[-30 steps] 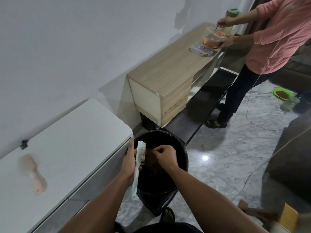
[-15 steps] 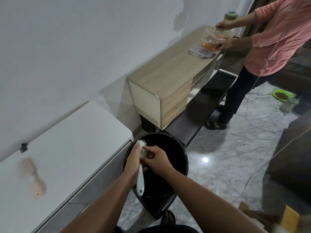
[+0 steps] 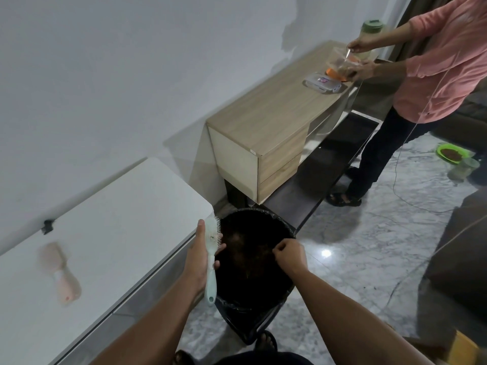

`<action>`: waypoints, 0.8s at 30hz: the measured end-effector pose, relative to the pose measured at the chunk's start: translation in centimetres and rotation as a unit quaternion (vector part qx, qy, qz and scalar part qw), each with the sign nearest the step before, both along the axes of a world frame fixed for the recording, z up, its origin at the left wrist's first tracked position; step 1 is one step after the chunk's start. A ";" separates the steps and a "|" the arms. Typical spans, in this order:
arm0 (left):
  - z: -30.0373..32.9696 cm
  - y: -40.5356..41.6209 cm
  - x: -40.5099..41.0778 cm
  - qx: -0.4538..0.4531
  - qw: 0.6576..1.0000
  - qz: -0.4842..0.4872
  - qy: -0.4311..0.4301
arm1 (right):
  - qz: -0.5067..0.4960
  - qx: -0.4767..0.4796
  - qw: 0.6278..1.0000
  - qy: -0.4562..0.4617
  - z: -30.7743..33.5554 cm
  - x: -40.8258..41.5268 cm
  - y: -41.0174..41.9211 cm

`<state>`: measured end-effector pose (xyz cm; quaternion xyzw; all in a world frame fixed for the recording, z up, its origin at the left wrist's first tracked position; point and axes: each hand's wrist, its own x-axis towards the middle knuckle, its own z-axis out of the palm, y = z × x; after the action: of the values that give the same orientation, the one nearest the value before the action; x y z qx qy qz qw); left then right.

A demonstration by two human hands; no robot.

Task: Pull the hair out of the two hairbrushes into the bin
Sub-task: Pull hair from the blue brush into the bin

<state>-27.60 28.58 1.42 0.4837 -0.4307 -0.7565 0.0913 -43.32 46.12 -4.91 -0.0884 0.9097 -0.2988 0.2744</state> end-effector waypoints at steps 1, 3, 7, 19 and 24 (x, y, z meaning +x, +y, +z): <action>-0.2 -0.2 0.1 0.001 1.000 -0.001 -0.002 | -0.004 -0.004 1.000 -0.006 0.0 -0.1 0.0; -0.6 -0.1 -0.2 0.002 1.000 -0.015 -0.008 | 0.010 -0.028 0.999 -0.028 0.7 0.2 -0.8; -1.5 0.7 -1.0 0.004 0.997 -0.071 -0.022 | 0.084 -0.197 0.974 -0.077 3.6 3.0 -4.3; -0.9 0.6 0.2 -0.073 0.996 -0.048 -0.029 | -0.044 0.000 0.998 -0.038 -0.6 -0.2 0.4; -0.3 1.2 -0.2 -0.048 0.996 -0.073 -0.017 | 0.057 -0.146 0.986 -0.059 2.1 1.4 -2.8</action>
<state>-27.78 29.75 1.07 0.4591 -0.5019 -0.7312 0.0514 -41.94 43.35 -2.78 -0.1613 0.8319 -0.4175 0.3282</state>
